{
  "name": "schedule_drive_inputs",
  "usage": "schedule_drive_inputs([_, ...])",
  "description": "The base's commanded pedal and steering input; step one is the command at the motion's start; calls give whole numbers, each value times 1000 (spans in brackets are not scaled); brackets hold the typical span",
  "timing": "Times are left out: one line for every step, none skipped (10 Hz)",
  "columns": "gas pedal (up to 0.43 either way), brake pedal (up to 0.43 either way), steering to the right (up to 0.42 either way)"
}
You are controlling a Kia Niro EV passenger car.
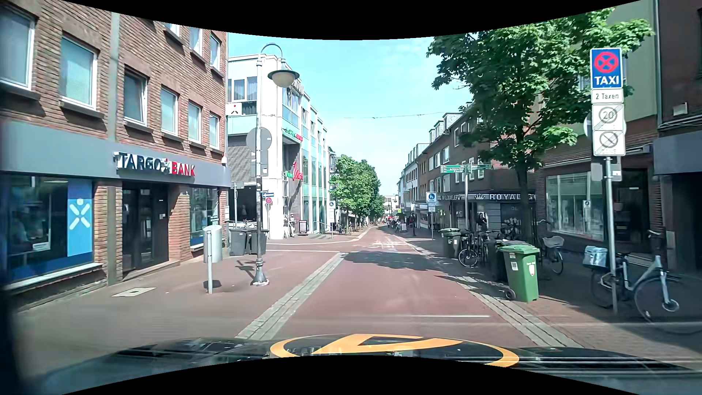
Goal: Follow the waypoints while adhering to traffic rules and regulations
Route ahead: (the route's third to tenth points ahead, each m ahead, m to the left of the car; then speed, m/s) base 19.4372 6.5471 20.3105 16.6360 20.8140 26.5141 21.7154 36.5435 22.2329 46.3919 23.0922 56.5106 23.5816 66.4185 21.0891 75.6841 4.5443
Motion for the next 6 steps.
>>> schedule_drive_inputs([0,238,2])
schedule_drive_inputs([0,238,2])
schedule_drive_inputs([0,238,2])
schedule_drive_inputs([0,244,4])
schedule_drive_inputs([0,250,5])
schedule_drive_inputs([0,256,5])
